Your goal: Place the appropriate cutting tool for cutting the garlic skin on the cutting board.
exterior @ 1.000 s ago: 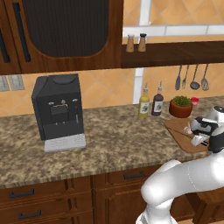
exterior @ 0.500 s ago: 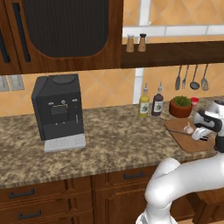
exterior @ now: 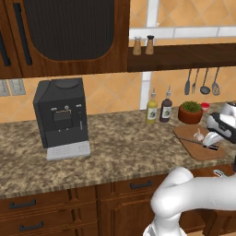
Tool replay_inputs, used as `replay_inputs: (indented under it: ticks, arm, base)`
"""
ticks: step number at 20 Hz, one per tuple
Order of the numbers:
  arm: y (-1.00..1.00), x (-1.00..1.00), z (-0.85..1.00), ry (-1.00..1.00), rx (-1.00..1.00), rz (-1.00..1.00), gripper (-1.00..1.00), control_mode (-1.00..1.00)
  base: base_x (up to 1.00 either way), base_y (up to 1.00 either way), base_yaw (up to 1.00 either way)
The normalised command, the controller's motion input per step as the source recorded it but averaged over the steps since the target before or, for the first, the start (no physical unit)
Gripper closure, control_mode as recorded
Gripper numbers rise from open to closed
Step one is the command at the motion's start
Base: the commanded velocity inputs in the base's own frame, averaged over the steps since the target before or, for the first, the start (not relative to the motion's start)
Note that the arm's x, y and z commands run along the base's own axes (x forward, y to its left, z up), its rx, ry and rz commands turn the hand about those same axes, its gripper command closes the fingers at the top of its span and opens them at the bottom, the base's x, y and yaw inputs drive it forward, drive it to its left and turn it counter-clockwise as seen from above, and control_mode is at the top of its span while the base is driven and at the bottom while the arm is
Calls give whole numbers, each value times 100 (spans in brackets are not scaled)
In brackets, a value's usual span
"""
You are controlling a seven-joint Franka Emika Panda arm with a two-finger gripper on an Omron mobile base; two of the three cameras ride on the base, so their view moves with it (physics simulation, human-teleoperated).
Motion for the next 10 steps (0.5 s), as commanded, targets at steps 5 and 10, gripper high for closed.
replay_inputs:
  ticks: [5,10]
  arm:
    - [-1,-37,55,-14,0,0,-100,-100]
    - [1,-74,69,-17,0,0,-100,-100]
  base:
    - [0,0,0]
    - [0,0,0]
